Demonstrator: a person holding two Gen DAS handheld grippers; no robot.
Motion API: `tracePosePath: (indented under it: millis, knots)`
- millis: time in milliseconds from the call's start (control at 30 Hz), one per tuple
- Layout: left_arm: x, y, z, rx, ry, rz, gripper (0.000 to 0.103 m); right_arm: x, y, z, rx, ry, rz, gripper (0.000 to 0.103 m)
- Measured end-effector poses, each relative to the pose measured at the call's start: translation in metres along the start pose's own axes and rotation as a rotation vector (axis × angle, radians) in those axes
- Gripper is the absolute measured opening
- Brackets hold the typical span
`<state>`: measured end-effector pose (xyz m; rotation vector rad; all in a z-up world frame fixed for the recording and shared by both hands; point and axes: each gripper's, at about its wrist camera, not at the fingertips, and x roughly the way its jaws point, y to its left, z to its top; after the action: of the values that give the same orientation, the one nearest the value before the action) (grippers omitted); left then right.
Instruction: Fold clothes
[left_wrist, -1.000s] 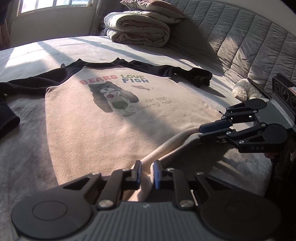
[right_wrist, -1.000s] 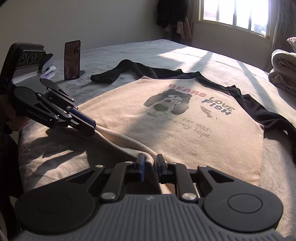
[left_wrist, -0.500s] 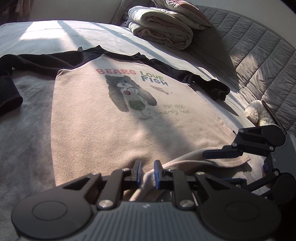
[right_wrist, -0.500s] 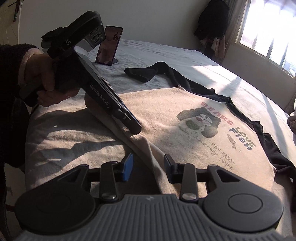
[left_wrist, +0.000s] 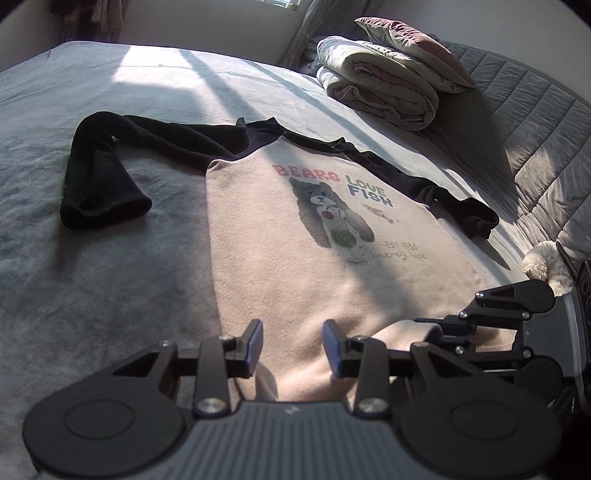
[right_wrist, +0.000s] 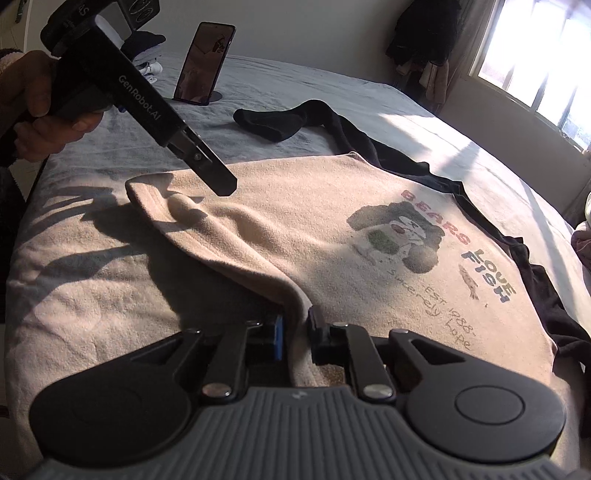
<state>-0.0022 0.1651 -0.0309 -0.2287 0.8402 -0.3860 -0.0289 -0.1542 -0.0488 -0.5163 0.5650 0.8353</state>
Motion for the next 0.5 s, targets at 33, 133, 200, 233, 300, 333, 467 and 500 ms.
tracePosePath:
  millis: [33, 133, 200, 233, 300, 333, 467, 500]
  knots:
    - [-0.002, 0.007, -0.001, -0.028, 0.01, -0.001, 0.04, -0.003, -0.003, 0.001, 0.026, -0.006, 0.015, 0.011]
    - [-0.002, 0.025, -0.009, -0.123, 0.069, -0.003, 0.04, -0.012, -0.009, 0.004, 0.09, -0.022, 0.058, 0.011]
    - [-0.002, 0.033, -0.013, -0.17, 0.095, -0.025, 0.039, -0.016, -0.012, 0.005, 0.125, -0.028, 0.088, 0.011]
    - [-0.003, 0.035, -0.015, -0.188, 0.102, -0.045, 0.038, -0.018, -0.013, 0.006, 0.139, -0.031, 0.104, 0.011]
    - [-0.003, 0.039, -0.019, -0.222, 0.115, -0.083, 0.034, -0.022, -0.016, 0.006, 0.162, -0.037, 0.135, 0.01]
    - [-0.001, 0.04, -0.021, -0.235, 0.131, -0.096, 0.022, -0.024, -0.018, 0.006, 0.176, -0.04, 0.152, 0.01]
    - [0.003, 0.041, -0.026, -0.279, 0.158, -0.114, 0.004, -0.027, -0.03, 0.004, 0.246, -0.043, 0.22, 0.01]
    - [-0.001, 0.04, -0.025, -0.282, 0.151, -0.119, 0.004, -0.027, -0.032, 0.005, 0.257, -0.041, 0.237, 0.01]
